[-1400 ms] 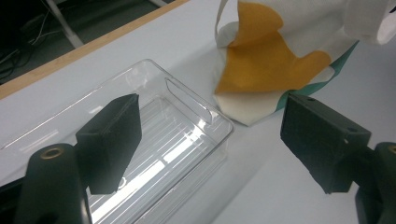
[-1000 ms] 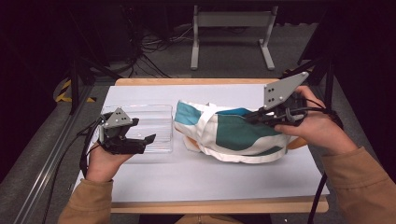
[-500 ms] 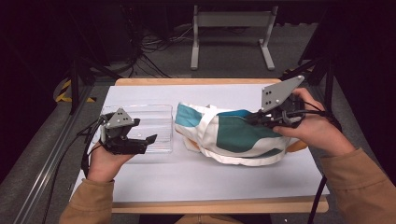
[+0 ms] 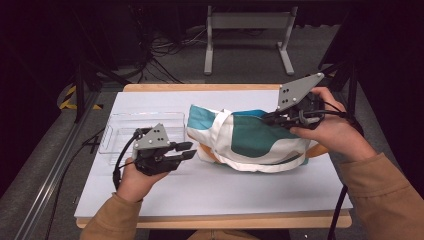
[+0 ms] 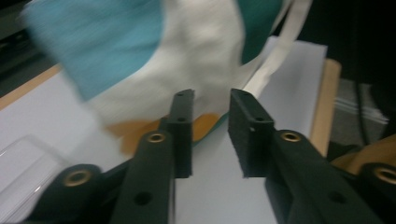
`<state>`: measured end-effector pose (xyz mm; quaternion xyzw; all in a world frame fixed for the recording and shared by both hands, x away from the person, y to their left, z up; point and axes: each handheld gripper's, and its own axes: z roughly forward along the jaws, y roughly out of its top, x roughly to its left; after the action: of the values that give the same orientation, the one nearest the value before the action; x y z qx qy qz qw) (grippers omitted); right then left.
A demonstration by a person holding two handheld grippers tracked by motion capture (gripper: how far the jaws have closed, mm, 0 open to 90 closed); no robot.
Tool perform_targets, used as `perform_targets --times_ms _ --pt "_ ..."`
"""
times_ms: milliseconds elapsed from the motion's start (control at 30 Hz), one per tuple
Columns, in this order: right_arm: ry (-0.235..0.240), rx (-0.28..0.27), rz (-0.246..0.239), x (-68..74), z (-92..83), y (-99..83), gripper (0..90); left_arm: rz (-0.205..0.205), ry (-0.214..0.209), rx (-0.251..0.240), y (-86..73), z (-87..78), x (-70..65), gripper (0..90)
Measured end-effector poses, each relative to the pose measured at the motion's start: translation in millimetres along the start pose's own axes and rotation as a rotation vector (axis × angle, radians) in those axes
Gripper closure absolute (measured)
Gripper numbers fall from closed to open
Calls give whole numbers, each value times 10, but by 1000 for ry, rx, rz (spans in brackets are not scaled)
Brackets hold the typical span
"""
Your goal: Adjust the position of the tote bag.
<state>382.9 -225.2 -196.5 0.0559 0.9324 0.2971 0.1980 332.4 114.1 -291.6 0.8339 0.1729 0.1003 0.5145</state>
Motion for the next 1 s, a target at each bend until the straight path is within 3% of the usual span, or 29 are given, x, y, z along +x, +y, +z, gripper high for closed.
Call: perform_targets --times_ms 100,267,367,433,500,567,700,833,1000 --pt "-11 -1 0 -11 -19 16 874 -9 -83 -43 128 166 -59 810" --pt "-26 -8 2 -19 -43 20 875 9 -123 -3 277 574 -157 840" --pt "-24 -15 9 -31 -50 0 874 -15 -109 35 284 813 -150 857" --pt "-27 -19 11 -30 -56 -9 874 -40 -61 50 266 927 -90 872" --pt "-25 -26 11 -19 -68 -15 874 -68 -30 41 255 972 -28 885" --pt "-28 -31 9 -1 -80 -20 875 -108 -29 15 251 996 49 891" --pt "-23 -57 11 21 -131 -32 875 -99 26 8 268 1024 87 893" --pt "-15 -69 3 62 -141 -36 874 -113 48 11 288 1067 125 893" --pt "43 -79 -22 195 -105 -51 873 -130 80 21 306 1104 187 894"
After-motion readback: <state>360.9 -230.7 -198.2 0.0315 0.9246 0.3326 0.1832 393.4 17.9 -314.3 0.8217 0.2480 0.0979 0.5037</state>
